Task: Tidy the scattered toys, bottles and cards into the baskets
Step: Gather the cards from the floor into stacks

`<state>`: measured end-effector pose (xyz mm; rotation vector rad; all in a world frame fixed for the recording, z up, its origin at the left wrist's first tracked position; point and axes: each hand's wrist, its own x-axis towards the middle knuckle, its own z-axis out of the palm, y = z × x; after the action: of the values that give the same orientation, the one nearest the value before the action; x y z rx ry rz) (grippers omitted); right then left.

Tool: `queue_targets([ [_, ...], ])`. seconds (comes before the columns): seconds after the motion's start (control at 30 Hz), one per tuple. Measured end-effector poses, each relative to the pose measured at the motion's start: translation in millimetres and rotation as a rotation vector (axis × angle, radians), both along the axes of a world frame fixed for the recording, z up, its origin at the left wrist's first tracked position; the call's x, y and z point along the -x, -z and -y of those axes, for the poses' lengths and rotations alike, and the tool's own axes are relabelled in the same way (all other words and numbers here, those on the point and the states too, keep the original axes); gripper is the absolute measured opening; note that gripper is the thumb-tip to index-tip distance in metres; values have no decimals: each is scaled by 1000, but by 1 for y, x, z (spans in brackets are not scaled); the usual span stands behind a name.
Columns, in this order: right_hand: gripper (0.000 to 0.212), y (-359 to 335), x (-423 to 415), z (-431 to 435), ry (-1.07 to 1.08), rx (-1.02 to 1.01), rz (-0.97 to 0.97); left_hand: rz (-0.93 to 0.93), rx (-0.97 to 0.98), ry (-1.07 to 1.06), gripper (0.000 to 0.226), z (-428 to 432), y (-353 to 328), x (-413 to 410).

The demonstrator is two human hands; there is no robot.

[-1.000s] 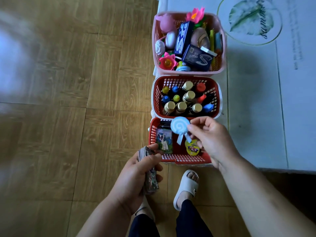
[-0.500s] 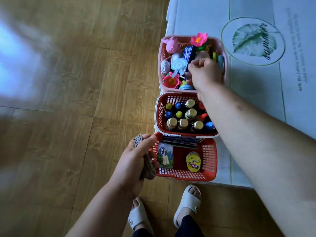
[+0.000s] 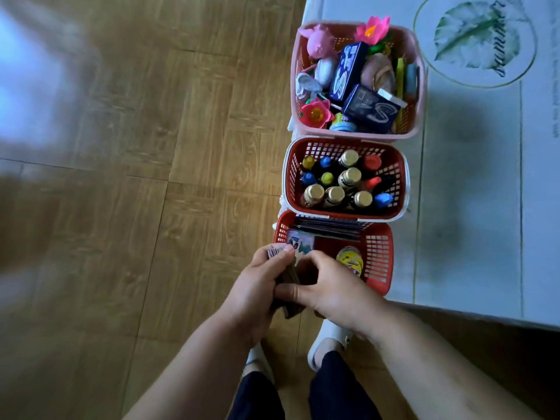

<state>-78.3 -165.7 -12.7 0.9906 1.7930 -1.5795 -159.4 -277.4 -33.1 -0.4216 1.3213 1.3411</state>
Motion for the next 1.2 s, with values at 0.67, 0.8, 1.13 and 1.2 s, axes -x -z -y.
queue_targets([
  [0.67, 13, 107, 8, -28, 594, -30, 261, -385, 407, 377, 39, 10, 20, -5],
  [0.8, 36, 108, 12, -10, 438, -331, 224, -354, 414, 369, 30, 13, 21, -6],
  [1.13, 31, 104, 27, 8, 413, -207, 262, -310, 266, 415, 65, 9, 18, 3],
  [1.2, 36, 107, 30, 11, 455, -111, 240, -302, 219, 452, 53, 7, 20, 5],
])
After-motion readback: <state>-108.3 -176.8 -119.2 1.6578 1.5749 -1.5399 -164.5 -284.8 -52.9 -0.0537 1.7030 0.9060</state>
